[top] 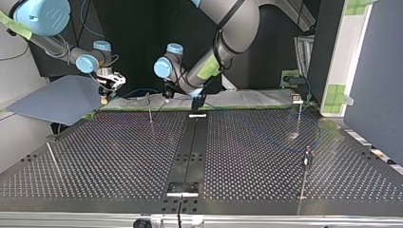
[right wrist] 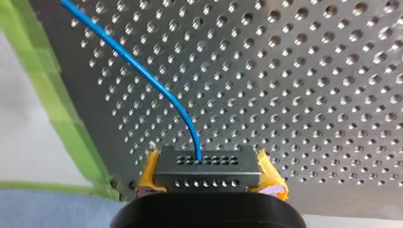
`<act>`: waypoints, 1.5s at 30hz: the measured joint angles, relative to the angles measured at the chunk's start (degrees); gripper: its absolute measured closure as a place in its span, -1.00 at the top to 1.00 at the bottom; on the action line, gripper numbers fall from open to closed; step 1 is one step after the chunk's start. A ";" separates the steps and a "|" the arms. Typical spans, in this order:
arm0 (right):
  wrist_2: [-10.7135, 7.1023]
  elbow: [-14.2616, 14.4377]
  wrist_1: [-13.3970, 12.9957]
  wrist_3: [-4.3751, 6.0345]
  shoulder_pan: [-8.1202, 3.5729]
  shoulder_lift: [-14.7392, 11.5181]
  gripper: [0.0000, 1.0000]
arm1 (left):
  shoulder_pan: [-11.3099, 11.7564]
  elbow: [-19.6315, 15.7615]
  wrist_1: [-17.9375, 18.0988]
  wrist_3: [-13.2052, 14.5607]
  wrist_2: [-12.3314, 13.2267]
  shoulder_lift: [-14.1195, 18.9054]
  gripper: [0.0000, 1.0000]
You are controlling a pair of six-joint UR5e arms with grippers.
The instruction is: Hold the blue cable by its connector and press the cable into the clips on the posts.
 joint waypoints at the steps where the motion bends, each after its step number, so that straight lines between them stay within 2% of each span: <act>1: 0.06 0.05 0.41 -0.33 -0.01 -0.02 -1.00 | -0.16 -0.51 0.01 0.41 -0.06 0.02 -1.00; 6: -1.16 0.19 1.44 -0.92 -0.36 -0.10 -1.00 | -0.98 -1.67 -0.10 1.75 -0.22 0.30 -1.00; 14: -3.43 0.27 1.37 -0.90 -1.56 -0.37 -1.00 | -1.40 0.77 -2.58 2.61 -0.25 0.78 -1.00; 18: -4.64 0.49 1.40 -0.74 -2.27 -1.59 -1.00 | -1.43 1.28 -2.72 2.67 -0.25 0.79 -1.00; 28: -6.98 0.56 0.73 1.63 -3.22 -2.90 -1.00 | -0.99 1.35 -2.35 2.51 -0.24 0.80 -1.00; 37: -7.62 0.54 -1.12 4.20 -3.77 -2.90 -1.00 | -0.10 1.73 -1.28 1.08 0.76 0.75 -1.00; 45: -7.72 0.35 -1.62 4.79 -3.49 -2.91 -1.00 | 1.13 2.19 -1.03 0.24 2.24 0.51 -1.00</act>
